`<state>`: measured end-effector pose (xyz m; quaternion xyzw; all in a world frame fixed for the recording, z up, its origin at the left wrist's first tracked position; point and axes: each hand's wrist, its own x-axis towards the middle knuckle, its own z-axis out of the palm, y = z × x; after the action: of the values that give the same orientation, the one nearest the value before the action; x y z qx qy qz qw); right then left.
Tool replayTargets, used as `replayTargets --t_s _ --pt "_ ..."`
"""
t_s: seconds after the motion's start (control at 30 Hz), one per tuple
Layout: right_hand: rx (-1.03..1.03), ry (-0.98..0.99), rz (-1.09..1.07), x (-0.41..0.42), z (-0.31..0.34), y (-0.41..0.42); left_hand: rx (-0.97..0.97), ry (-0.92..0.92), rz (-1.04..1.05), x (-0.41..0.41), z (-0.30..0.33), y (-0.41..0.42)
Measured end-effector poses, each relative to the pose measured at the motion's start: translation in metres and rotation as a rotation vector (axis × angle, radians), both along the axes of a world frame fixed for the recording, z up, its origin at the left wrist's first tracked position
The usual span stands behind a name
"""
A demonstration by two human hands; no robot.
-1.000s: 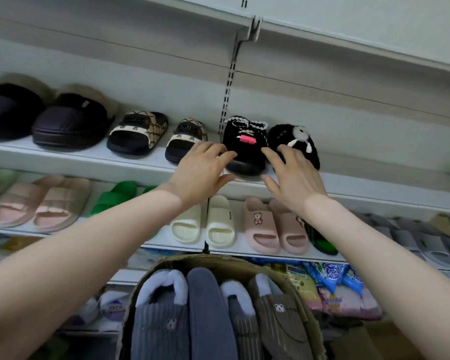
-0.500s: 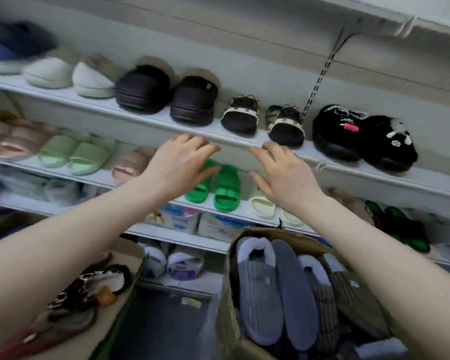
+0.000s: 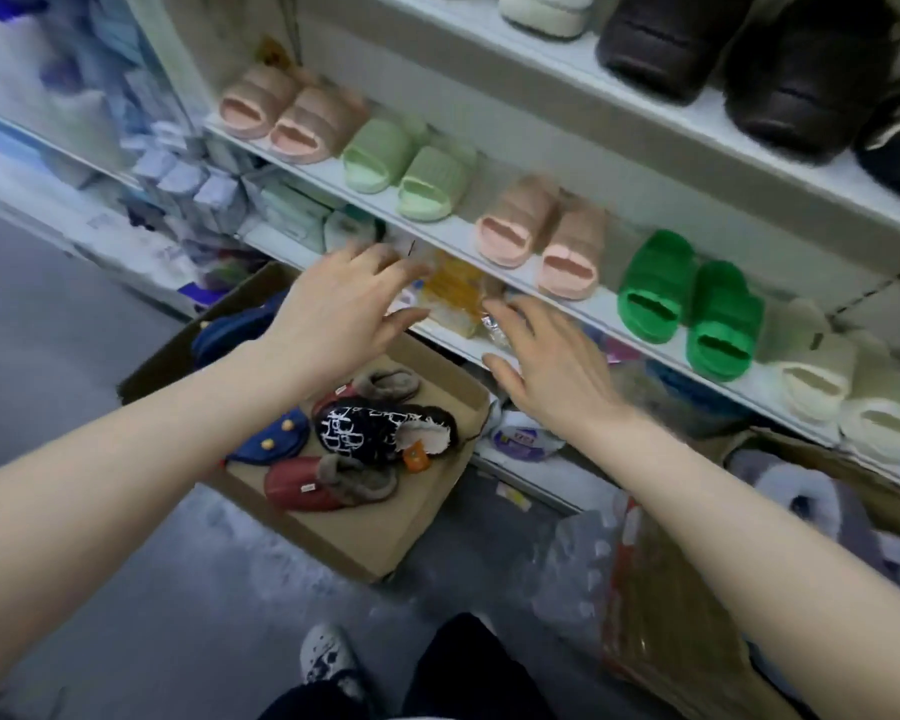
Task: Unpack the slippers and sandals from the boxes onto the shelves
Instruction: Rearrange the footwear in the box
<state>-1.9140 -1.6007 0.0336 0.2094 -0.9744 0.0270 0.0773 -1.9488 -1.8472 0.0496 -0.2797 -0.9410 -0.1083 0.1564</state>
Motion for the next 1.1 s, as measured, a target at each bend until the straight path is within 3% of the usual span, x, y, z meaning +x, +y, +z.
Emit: replayTargets --t_s 0.17,0.6,0.77,1.0,1.1 --pt "0.007 -0.140 0.131 -0.034 -0.074 -0.049 0.109 -0.120 0.151 0.001 -0.075 -0.051" --pt "0.207 -0.733 0.198 -0.125 -0.293 -0.079 0.054 -0.549 0.423 0.005 -0.280 -0.089" --pt "0.044 -0.826 0.231 -0.141 -0.347 -0.071 0.011 -0.578 0.449 -0.049 -0.336 -0.102" --pt "-0.226 -0.754 0.283 -0.147 -0.379 -0.051 -0.302 -0.519 0.418 -0.150 -0.393 -0.128" --pt "-0.291 -0.750 0.234 -0.154 -0.383 -0.049 -0.529 -0.540 0.441 -0.175 -0.399 -0.126"
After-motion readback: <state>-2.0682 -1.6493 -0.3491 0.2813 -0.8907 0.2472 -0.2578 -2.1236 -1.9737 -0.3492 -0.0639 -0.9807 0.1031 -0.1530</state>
